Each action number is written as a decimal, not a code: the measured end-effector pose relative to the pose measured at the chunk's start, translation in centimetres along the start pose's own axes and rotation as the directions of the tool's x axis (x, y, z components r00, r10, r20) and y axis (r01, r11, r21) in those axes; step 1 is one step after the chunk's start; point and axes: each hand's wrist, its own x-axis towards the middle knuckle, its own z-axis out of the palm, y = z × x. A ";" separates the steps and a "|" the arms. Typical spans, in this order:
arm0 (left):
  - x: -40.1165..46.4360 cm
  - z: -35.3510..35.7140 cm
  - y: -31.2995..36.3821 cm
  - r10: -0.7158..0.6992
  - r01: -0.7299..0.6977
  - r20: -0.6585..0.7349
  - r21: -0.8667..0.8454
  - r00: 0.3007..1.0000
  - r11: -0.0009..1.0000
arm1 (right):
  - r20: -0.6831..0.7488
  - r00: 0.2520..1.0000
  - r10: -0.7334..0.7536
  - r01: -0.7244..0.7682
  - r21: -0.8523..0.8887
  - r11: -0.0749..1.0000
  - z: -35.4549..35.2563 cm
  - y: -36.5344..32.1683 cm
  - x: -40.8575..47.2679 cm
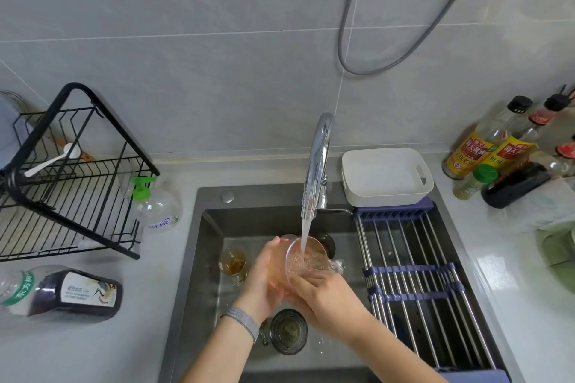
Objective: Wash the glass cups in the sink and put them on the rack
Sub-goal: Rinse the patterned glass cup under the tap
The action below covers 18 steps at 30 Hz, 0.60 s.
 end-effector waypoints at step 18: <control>-1.0 0.6 1.0 -0.188 0.194 0.136 -0.039 0.973 0.980 | 0.122 0.989 0.082 -0.080 -0.022 0.997 -1.1 0.2 1.1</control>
